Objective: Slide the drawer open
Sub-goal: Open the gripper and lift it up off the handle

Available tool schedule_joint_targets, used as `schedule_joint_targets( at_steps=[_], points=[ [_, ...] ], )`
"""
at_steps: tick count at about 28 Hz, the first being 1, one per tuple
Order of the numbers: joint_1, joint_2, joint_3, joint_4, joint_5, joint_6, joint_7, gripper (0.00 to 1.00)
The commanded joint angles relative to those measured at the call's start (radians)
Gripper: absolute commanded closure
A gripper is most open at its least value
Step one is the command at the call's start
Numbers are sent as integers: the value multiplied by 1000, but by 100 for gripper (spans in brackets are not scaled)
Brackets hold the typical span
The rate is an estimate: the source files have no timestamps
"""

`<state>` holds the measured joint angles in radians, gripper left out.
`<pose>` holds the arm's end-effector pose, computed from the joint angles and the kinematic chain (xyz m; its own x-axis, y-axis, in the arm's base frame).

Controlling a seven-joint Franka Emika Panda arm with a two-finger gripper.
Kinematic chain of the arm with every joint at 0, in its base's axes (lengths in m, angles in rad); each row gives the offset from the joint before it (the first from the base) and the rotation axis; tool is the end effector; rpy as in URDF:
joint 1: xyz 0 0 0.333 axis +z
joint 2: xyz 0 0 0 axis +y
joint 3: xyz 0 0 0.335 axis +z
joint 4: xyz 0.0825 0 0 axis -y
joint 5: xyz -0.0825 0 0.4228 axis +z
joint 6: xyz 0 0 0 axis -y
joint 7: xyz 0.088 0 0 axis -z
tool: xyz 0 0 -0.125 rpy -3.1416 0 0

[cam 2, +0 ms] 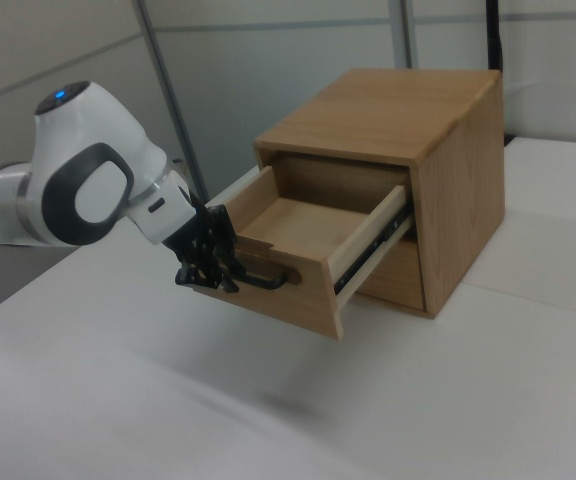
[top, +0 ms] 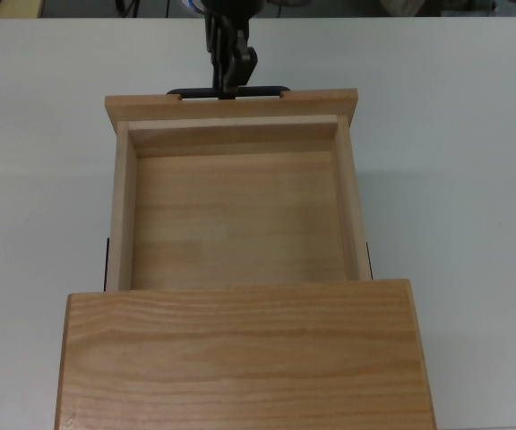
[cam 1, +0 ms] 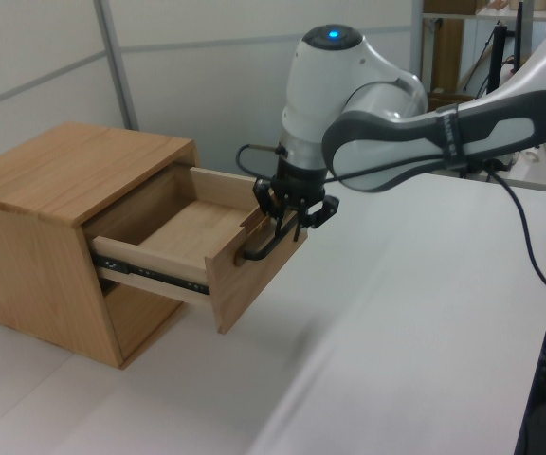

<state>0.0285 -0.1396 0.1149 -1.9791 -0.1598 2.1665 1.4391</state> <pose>0.5833 0.0784 0.5536 0.3012 -0.9305 0.2086 -0.8906 -0.3526 -0.2871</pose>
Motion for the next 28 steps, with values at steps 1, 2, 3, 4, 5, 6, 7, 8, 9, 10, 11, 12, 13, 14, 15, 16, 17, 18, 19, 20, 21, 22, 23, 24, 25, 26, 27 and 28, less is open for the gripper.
schedule_joint_targets(
  at_steps=[1,2,3,4,5,6,7,8,9,10,11,12,13,14,15,16,17,18,19,20,21,22,23,24,25,26,27,28],
  points=[
    [4,-41,-12,3,25,-36,-49,0],
    [4,-41,-12,5,26,-36,-58,0],
    [4,-40,-12,12,26,-36,-78,0],
    [4,-40,-12,14,26,-36,-86,0],
    [4,-40,-12,16,26,-36,-91,0],
    [4,-41,-12,16,26,-36,-95,0],
    [4,-41,-12,16,26,-36,-100,0],
    [4,-43,-12,16,26,-36,-112,0],
    [4,-44,-12,16,26,-36,-123,0],
    [4,-46,-12,16,28,-37,-138,0],
    [4,-46,-12,16,29,-37,-155,0],
    [4,-47,-11,16,31,-37,-175,0],
    [5,-48,-9,16,33,-40,-233,0],
    [8,-48,-9,17,33,-45,-270,0],
    [11,-48,-9,19,33,-56,-314,0],
    [13,-48,-11,23,34,-71,-362,0],
    [13,-48,-11,34,40,-86,-420,0],
    [13,-44,-11,58,68,-129,-545,0],
    [13,-44,-12,65,86,-152,-613,0],
    [13,-44,-12,72,104,-174,-679,0],
    [11,-43,-14,83,120,-191,-740,0],
    [10,-43,-14,94,134,-206,-787,0],
    [5,-40,-17,109,146,-227,-863,0],
    [5,-38,-21,117,146,-237,-894,0],
    [5,-37,-23,123,146,-246,-923,0],
    [5,-34,-26,129,146,-258,-956,0],
    [5,-34,-29,135,146,-270,-995,0],
    [5,-31,-30,146,145,-302,-1084,0]
  ],
)
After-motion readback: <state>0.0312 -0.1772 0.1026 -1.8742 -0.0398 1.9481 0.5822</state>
